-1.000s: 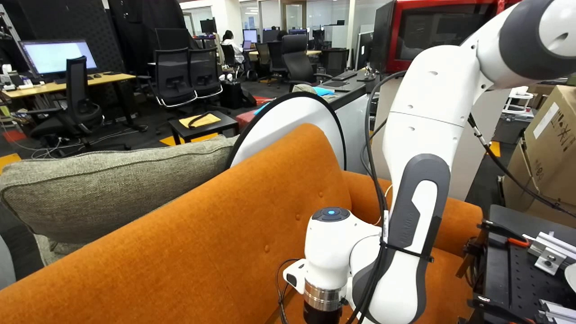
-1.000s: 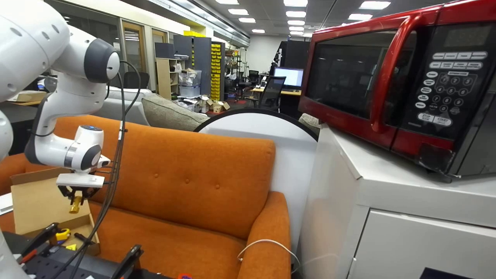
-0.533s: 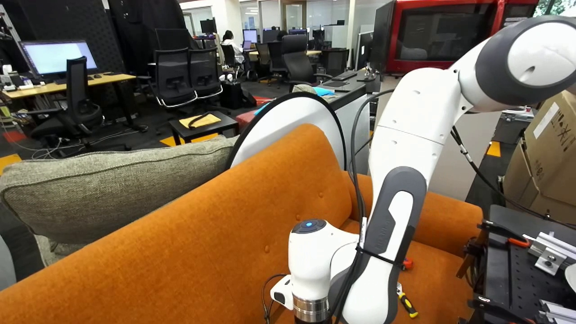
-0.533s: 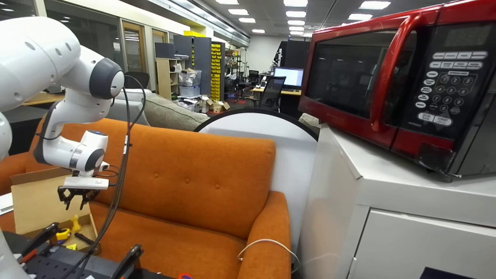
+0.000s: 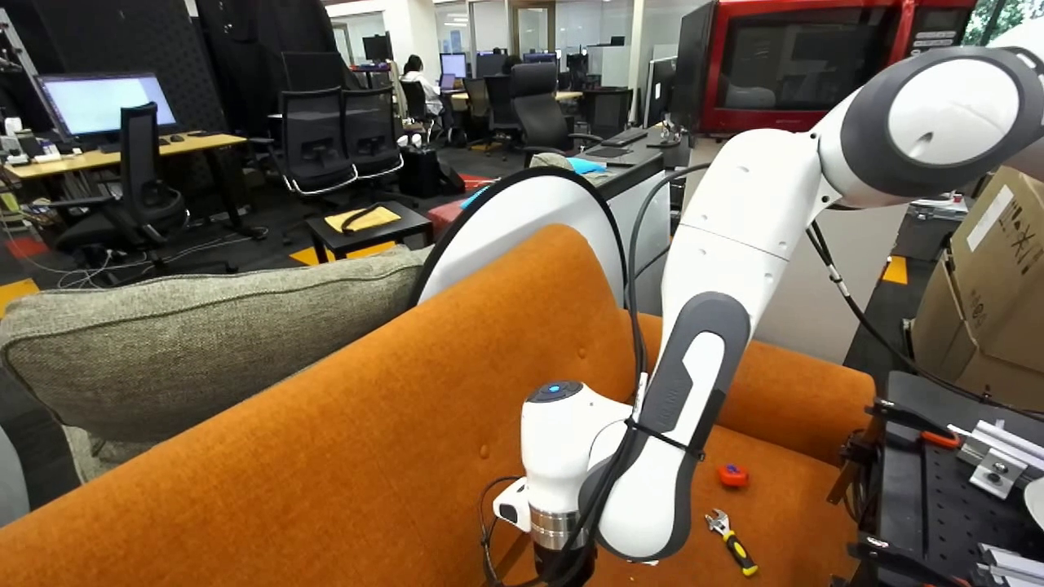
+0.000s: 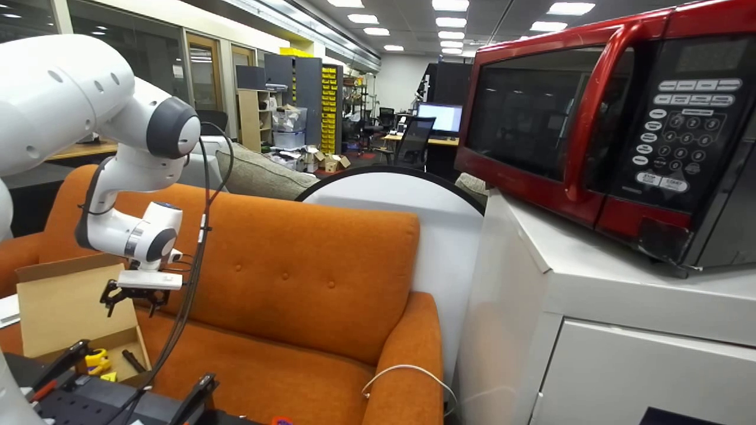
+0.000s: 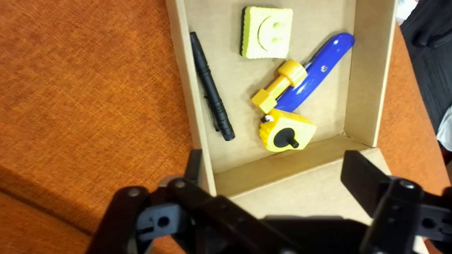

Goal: Move the yellow object from the couch to the box

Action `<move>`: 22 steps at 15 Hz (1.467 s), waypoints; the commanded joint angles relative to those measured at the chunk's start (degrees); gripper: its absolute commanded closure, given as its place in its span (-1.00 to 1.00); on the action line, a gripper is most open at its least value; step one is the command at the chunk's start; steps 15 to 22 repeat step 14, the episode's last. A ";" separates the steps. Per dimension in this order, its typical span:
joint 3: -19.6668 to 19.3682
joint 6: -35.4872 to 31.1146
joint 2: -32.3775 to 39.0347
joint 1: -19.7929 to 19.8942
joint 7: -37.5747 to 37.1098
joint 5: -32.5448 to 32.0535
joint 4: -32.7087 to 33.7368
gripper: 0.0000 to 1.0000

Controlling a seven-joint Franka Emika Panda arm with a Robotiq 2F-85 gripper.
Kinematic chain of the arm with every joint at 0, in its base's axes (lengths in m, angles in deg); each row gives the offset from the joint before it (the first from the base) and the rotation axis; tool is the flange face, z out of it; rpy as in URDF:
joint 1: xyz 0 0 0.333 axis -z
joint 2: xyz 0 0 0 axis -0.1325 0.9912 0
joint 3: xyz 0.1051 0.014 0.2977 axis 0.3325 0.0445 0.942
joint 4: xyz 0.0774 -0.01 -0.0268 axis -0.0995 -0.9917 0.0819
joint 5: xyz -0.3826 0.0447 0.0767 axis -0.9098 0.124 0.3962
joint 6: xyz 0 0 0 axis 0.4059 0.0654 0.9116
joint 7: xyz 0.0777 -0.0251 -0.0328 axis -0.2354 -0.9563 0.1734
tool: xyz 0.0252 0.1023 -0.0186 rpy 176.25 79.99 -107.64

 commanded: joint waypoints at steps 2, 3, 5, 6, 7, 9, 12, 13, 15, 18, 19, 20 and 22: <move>-4.09 -1.97 -3.37 0.31 -3.75 0.55 -4.13 -1.00; -5.82 -2.71 -4.24 -0.12 -5.48 0.55 -5.18 -1.00; -8.63 -4.61 -5.57 -0.07 -9.50 1.42 -7.83 -1.00; -9.35 -5.72 -6.27 0.66 -11.67 2.45 -9.71 -1.00; -8.15 -2.81 -3.07 0.78 -8.04 0.91 -4.88 -1.00; -9.27 -4.24 -4.12 1.03 -10.19 1.26 -7.13 -1.00; -9.24 -4.59 -4.72 0.56 -11.29 1.50 -7.64 -1.00; -9.25 -4.60 -4.79 0.55 -11.34 1.53 -7.70 -1.00; -9.25 -4.60 -4.81 0.56 -11.35 1.54 -7.73 -1.00; -9.25 -4.60 -4.81 0.56 -11.35 1.54 -7.73 -1.00; -9.25 -4.60 -4.81 0.56 -11.35 1.54 -7.73 -1.00; -9.25 -4.60 -4.81 0.56 -11.35 1.54 -7.73 -1.00; -9.25 -4.60 -4.81 0.56 -11.35 1.54 -7.73 -1.00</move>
